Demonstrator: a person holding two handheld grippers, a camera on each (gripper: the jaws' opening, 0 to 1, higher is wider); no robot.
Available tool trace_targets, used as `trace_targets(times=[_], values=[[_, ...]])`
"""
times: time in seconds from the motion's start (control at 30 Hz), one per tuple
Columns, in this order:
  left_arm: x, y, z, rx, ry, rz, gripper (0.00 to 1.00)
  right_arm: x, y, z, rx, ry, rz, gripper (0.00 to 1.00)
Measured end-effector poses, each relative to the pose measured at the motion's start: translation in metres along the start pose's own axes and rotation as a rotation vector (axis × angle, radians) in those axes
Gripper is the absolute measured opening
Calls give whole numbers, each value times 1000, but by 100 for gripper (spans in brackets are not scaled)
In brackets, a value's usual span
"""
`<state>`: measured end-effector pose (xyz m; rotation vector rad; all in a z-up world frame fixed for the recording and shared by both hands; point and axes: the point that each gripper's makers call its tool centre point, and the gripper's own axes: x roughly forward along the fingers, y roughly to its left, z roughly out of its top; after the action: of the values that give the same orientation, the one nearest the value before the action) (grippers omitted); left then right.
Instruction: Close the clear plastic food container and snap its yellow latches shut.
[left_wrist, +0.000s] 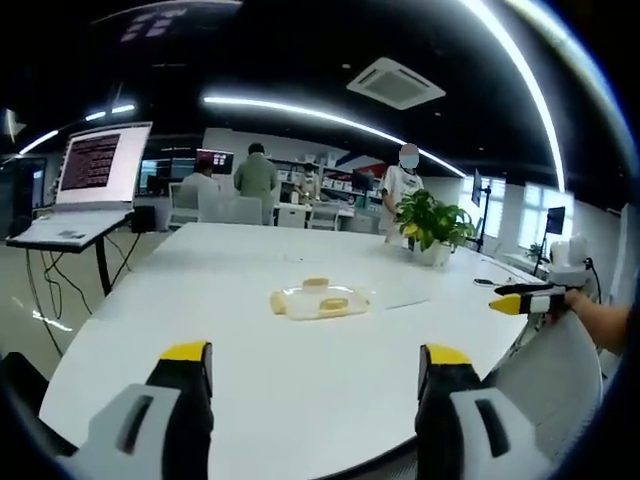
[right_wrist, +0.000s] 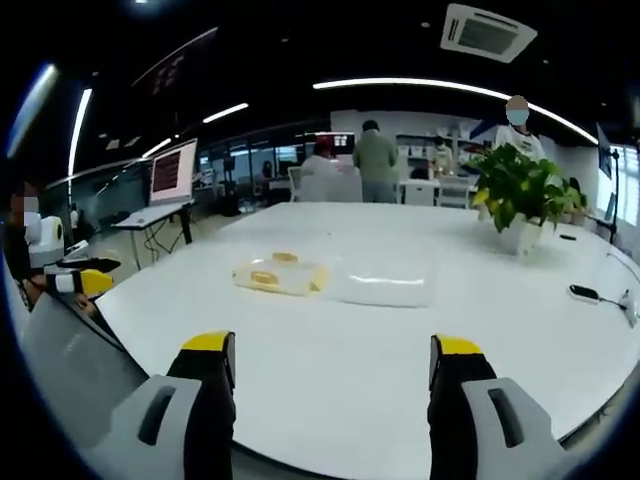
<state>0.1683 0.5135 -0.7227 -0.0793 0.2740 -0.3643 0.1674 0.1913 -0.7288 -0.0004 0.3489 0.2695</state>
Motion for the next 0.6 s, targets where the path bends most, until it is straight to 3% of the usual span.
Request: trace_targets(times=[0.07, 0.13, 0.2, 0.3, 0.37, 0.43, 0.6], values=[[-1, 1, 4, -1, -19, 8, 82, 0, 0, 0, -4, 6, 2, 76], [-3, 3, 15, -12, -82, 22, 83, 0, 2, -1, -6, 15, 20, 77], [-4, 6, 14, -2, -69, 48, 87, 0, 11, -8, 9, 58, 91, 79], [-2, 8, 10, 5, -34, 61, 90, 2, 12, -5, 7, 45, 116, 78], [-2, 9, 16, 6, -33, 75, 91, 3, 18, -1, -12, 27, 173, 73], [2, 10, 28, 0, -40, 88, 95, 4, 21, 0, -62, 38, 214, 68], [14, 13, 65, 56, -93, 103, 98, 16, 14, 15, -116, 36, 239, 68]])
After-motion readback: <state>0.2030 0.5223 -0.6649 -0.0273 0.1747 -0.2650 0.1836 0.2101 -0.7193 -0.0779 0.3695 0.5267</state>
